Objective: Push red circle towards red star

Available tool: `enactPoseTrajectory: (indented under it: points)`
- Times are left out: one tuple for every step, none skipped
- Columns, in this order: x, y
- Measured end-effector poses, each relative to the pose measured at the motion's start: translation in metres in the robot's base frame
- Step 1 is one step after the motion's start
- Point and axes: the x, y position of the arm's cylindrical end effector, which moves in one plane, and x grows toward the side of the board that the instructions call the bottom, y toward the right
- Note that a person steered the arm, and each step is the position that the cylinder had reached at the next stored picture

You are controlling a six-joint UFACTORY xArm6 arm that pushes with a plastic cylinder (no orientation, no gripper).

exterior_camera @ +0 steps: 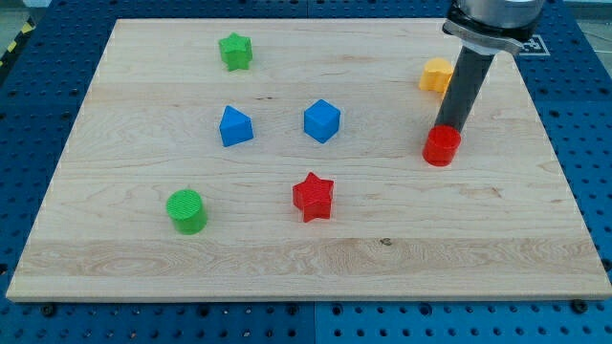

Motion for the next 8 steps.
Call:
enactPoseTrajectory:
  points:
    - [0.015, 0.0]
    - [0.026, 0.0]
    - [0.028, 0.002]
    - [0.028, 0.014]
    - [0.028, 0.014]
    - [0.033, 0.013]
    - [0.034, 0.012]
    - [0.044, 0.012]
